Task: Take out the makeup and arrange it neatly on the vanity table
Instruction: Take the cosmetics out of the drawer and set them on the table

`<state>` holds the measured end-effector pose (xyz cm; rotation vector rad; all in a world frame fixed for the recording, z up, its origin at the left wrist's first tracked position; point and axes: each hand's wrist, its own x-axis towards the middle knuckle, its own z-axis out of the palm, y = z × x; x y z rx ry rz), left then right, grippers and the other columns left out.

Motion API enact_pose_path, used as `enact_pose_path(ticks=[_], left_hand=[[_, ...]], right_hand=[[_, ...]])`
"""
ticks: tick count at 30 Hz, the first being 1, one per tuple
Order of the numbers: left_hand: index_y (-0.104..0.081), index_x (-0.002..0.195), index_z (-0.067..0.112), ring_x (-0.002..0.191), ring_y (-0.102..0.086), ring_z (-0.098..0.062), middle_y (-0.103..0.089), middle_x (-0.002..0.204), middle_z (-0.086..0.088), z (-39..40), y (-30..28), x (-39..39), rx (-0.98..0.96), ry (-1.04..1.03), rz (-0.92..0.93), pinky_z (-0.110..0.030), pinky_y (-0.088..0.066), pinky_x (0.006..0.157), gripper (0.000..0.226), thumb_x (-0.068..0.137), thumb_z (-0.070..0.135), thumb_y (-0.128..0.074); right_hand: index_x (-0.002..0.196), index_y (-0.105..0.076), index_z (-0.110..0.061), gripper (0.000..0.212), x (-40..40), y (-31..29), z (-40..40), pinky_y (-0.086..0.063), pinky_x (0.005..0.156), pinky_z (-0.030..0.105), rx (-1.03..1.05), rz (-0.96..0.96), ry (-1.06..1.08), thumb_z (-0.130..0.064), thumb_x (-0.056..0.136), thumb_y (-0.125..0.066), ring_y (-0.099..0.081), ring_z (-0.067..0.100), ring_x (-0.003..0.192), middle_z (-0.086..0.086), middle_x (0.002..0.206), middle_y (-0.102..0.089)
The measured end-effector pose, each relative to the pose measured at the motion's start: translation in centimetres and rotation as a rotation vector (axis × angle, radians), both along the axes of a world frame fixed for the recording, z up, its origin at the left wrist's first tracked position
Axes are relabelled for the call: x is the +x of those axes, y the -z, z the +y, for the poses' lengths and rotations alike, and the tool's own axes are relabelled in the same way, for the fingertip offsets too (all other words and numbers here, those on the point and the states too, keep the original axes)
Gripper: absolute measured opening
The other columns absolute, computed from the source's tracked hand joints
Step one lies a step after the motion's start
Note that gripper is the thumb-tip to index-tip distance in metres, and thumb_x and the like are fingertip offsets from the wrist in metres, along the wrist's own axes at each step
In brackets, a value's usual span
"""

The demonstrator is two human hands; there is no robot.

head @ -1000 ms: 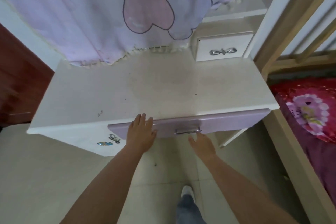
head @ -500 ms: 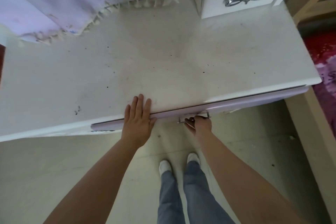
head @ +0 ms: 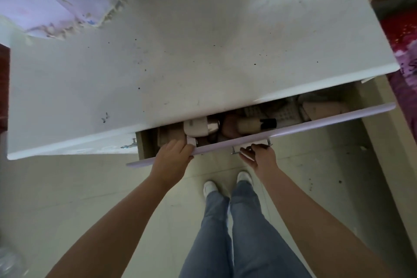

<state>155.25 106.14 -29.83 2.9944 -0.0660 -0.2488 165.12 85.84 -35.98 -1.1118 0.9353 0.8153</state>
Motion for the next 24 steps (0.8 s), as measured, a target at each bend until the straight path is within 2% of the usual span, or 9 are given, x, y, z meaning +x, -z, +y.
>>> enact_pose_path(ticks=[2,4,6,8,10,12,15,19,24], left_hand=[[-0.067,0.075,0.006,0.053,-0.058,-0.024,-0.062,0.064,-0.008,-0.2,0.4,-0.8,-0.020,0.004,0.000,-0.026,-0.048,0.046,0.035,0.048,0.008,-0.089],[-0.068,0.077,0.006,0.053,-0.059,-0.023,-0.063,0.064,-0.007,-0.2,0.6,-1.1,-0.004,0.009,0.008,-0.026,-0.048,0.045,0.036,0.048,0.009,-0.089],[-0.069,0.078,0.006,0.053,-0.060,-0.022,-0.064,0.065,-0.007,-0.3,0.9,-1.2,0.018,0.017,0.020,-0.025,-0.049,0.045,0.037,0.048,0.012,-0.089],[-0.068,0.074,0.008,0.053,-0.061,-0.020,-0.065,0.065,-0.006,-0.7,1.3,-1.5,0.030,0.024,0.037,-0.023,-0.049,0.045,0.036,0.046,0.014,-0.090],[-0.067,0.069,0.010,0.052,-0.061,-0.020,-0.065,0.064,-0.005,-1.0,1.6,-1.7,0.024,0.026,0.038,-0.022,-0.049,0.045,0.036,0.043,0.013,-0.090],[-0.066,0.067,0.010,0.052,-0.061,-0.020,-0.064,0.063,-0.006,-1.1,1.8,-1.7,0.016,0.019,0.031,-0.022,-0.049,0.046,0.036,0.041,0.011,-0.090],[-0.066,0.067,0.011,0.053,-0.061,-0.020,-0.065,0.063,-0.005,-1.2,1.8,-1.9,0.020,0.020,0.027,-0.022,-0.048,0.047,0.036,0.040,0.013,-0.090],[-0.067,0.067,0.013,0.055,-0.063,-0.018,-0.066,0.066,-0.004,-2.0,1.8,-2.9,-0.014,0.016,0.034,-0.020,-0.050,0.049,0.038,0.037,0.013,-0.090],[-0.067,0.063,0.016,0.053,-0.061,-0.016,-0.063,0.060,-0.001,-2.7,1.6,-3.9,-0.040,0.047,0.083,-0.017,-0.046,0.047,0.039,0.032,0.015,-0.091]], right_hand=[[0.071,-0.046,-0.006,0.028,-1.1,-0.4,-0.7,-0.047,0.089,0.045,-0.052,0.002,-0.089,-0.003,0.096,-0.034,-0.065,0.022,0.061,0.012,0.077,-0.053],[0.079,-0.050,-0.008,0.016,-2.1,-1.4,-1.5,-0.049,0.086,0.043,-0.345,-0.160,-0.533,-0.015,0.093,-0.047,-0.063,0.028,0.073,0.016,0.086,-0.060],[0.088,-0.057,-0.005,0.013,-3.4,-2.4,-2.8,-0.048,0.074,0.032,-0.730,-0.595,-0.948,-0.017,0.085,-0.061,-0.063,0.032,0.080,0.017,0.087,-0.064],[0.085,-0.063,-0.003,0.022,-3.7,-3.4,-3.7,-0.045,0.063,0.027,-0.971,-1.188,-1.059,-0.009,0.068,-0.076,-0.063,0.031,0.071,0.014,0.076,-0.065],[0.083,-0.066,-0.006,0.036,-2.2,-4.3,-3.4,-0.050,0.065,0.032,-1.131,-1.475,-1.204,-0.013,0.053,-0.083,-0.064,0.031,0.072,0.012,0.079,-0.066],[0.070,-0.067,-0.012,0.034,-0.5,-4.6,-2.4,-0.052,0.063,0.032,-1.237,-1.458,-1.425,-0.019,0.044,-0.087,-0.064,0.026,0.065,0.007,0.070,-0.067],[0.046,-0.061,-0.017,0.032,0.6,-4.6,-1.9,-0.043,0.042,0.018,-1.237,-1.417,-1.727,-0.015,0.029,-0.087,-0.058,0.017,0.045,0.000,0.046,-0.059],[0.041,-0.057,-0.015,0.036,0.5,-4.6,-2.8,-0.038,0.037,0.016,-1.097,-1.393,-1.779,-0.009,0.021,-0.086,-0.054,0.018,0.038,0.002,0.041,-0.055],[0.038,-0.055,-0.016,0.037,-0.8,-4.4,-3.3,-0.035,0.035,0.014,-1.064,-1.357,-1.832,-0.007,0.017,-0.086,-0.054,0.017,0.037,0.002,0.038,-0.053]])
